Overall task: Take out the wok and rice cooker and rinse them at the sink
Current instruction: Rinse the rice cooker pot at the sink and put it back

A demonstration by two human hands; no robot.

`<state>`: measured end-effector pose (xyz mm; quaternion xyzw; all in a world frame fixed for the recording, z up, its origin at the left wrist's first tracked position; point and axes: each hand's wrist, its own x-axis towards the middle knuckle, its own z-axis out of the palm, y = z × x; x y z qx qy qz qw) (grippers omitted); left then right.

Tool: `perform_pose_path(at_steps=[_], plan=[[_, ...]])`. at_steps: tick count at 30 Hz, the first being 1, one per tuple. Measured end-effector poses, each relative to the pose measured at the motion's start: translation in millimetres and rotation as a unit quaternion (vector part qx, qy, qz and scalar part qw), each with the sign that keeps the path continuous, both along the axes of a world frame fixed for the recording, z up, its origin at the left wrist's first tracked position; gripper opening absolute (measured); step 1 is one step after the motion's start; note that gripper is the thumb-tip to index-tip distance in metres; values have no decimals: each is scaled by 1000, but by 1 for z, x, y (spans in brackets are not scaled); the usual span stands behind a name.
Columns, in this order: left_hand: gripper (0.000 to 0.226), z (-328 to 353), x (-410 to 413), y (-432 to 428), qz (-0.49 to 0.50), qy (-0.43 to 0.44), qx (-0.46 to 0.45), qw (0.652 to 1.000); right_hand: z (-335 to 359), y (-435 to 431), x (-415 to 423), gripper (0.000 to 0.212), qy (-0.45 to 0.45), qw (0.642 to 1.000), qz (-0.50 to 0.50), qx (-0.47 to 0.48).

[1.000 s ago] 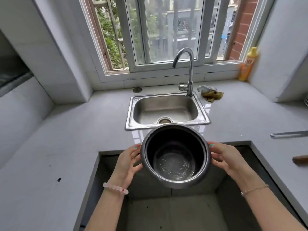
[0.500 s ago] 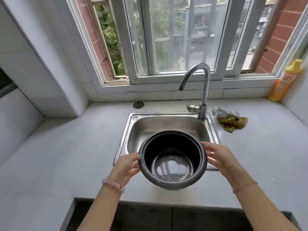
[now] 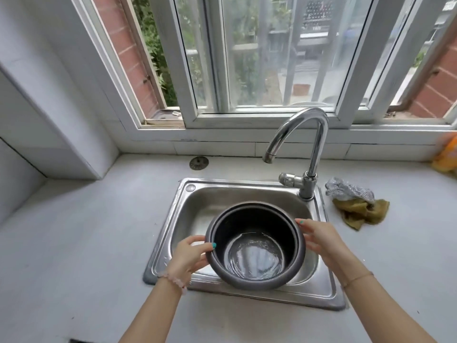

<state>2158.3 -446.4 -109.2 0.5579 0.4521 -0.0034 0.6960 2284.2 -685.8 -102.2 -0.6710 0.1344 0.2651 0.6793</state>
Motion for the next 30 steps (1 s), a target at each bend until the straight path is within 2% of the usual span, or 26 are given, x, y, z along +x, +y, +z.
perform_pose_path(at_steps=[5,9,12,16,19,22,27,30], plan=[[18,-12,13,9,-7,20,-15,1000,-4,-1,11,19,34,999,-10,-5],[7,-16,15,17,-22,14,-2,1000,-5,1,12,23,58,998,-5,11],[8,-19,15,21,-44,14,41,998,-5,5,12,25,62,998,-5,17],[21,-24,15,28,-115,27,141,983,-5,11,10,23,54,998,4,13],[19,-18,15,29,-161,33,176,971,-4,13,10,22,47,999,9,11],[14,-13,15,31,-186,6,147,972,-6,14,12,22,37,999,14,11],[9,-19,14,36,-160,-44,32,986,-11,14,17,21,29,999,8,12],[7,-24,20,34,-158,-33,55,985,-13,14,20,21,35,999,7,10]])
